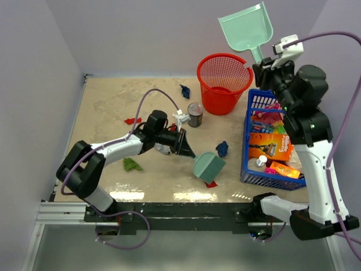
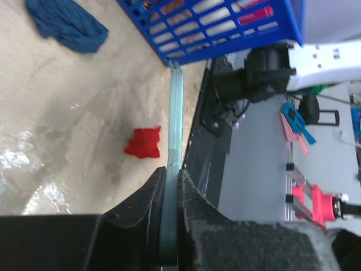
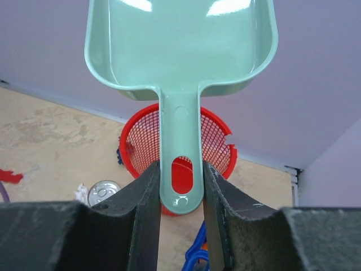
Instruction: Sweep away the paper scraps from the table
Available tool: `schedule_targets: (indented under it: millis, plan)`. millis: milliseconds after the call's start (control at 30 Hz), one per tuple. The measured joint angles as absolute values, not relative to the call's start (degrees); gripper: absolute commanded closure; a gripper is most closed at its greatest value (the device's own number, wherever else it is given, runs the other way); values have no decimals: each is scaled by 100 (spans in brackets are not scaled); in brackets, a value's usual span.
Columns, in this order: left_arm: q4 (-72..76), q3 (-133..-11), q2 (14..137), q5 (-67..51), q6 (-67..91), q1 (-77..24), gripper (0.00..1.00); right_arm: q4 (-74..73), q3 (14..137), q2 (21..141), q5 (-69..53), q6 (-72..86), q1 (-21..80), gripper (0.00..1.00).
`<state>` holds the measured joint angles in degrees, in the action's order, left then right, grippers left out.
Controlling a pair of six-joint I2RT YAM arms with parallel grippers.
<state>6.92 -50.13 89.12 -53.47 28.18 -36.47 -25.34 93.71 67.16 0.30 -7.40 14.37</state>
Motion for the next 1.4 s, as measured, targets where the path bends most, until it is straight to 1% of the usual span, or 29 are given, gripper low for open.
schedule_targets:
  millis: [167, 333, 433, 500, 667, 767, 933, 1067, 1200, 1300, 1400]
  plan:
    - [722, -5205, 9205, -4845, 2860, -3721, 100, -2593, 9369, 6320, -128, -705, 1179, 100]
    - [174, -5369, 9168, -4130, 2373, -3719, 100, -2589, 9260, 6309, -266, -637, 1070, 100]
    - [-261, -5325, 8984, -3798, 2147, -3531, 100, -2596, 9144, 6375, -331, -582, 1046, 100]
    - [-482, -5183, 8663, -3656, 2029, -3288, 100, -2585, 9098, 6438, -421, -541, 1041, 100]
    - [-1011, -4779, 7406, -3450, 1588, -2550, 100, -2567, 9100, 6589, -615, -515, 1041, 100]
    - [-1286, -4663, 6622, -3433, 1208, -2399, 100, -2637, 9107, 6654, -864, -534, 1041, 100]
    - [-1601, -4657, 6005, -3745, 762, -2038, 100, -3096, 9070, 6547, -1306, -749, 1044, 100]
    - [-1500, -4661, 6073, -4368, 816, -1850, 100, -3345, 8685, 6064, -1369, -727, 1041, 100]
    - [-1059, -4729, 6469, -4864, 1385, -1896, 100, -3393, 8643, 5813, -1476, -558, 1044, 100]
    - [-709, -4984, 6965, -4930, 1756, -2156, 100, -3380, 8643, 5802, -1459, -484, 1041, 100]
    - [-331, -5498, 7690, -4960, 2023, -2635, 100, -3369, 8641, 5837, -1297, -438, 1044, 100]
